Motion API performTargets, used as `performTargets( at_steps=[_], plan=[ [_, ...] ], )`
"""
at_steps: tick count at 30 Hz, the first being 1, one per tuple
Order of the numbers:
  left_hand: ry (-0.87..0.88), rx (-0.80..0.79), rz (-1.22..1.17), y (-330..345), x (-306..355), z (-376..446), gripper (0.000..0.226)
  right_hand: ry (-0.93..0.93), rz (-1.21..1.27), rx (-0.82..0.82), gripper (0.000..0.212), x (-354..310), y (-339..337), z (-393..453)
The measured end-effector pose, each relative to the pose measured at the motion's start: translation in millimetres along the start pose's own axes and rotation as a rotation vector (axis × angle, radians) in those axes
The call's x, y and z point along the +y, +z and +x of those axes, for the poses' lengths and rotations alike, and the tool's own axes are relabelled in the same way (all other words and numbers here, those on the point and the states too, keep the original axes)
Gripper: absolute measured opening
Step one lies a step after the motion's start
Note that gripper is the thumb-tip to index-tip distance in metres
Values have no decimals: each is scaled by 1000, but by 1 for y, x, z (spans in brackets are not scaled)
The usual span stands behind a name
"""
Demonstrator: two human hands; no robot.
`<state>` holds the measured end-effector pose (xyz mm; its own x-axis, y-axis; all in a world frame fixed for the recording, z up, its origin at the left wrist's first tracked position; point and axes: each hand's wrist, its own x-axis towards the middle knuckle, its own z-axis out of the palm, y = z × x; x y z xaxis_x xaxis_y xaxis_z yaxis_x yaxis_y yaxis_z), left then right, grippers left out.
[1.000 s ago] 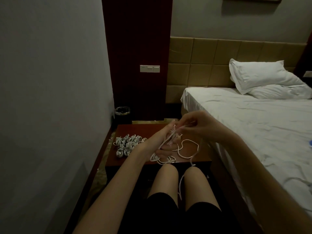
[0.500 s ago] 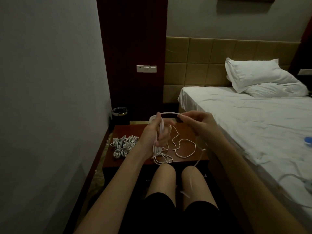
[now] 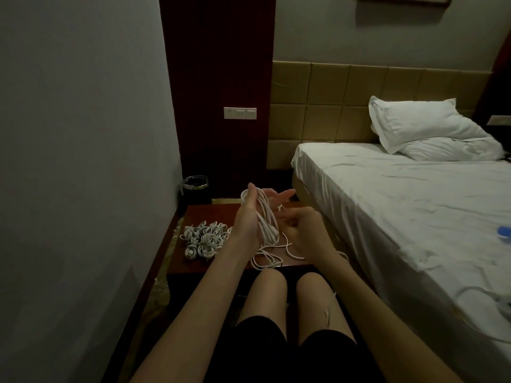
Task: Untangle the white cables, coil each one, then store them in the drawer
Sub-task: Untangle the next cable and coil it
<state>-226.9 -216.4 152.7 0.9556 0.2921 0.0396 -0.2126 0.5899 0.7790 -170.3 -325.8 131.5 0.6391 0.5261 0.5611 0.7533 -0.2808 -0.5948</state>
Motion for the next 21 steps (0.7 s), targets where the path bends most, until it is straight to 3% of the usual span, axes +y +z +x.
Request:
performTargets(
  at_steps=[5,11,17,21],
  plan=[
    [89,166,-218,-12,1,6,51,-55,-32,-149,19,-8,10,-9],
    [159,216,-142,-21,17,7,50,-26,-229,-509,29,-19,-12,-10],
    [172,164,327,-16,11,6,48,-188,-341,-695,25,-49,-21,-10],
    [-22,59,636,-5,3,3,40,-295,-235,-600,15,-52,-32,9]
  ],
)
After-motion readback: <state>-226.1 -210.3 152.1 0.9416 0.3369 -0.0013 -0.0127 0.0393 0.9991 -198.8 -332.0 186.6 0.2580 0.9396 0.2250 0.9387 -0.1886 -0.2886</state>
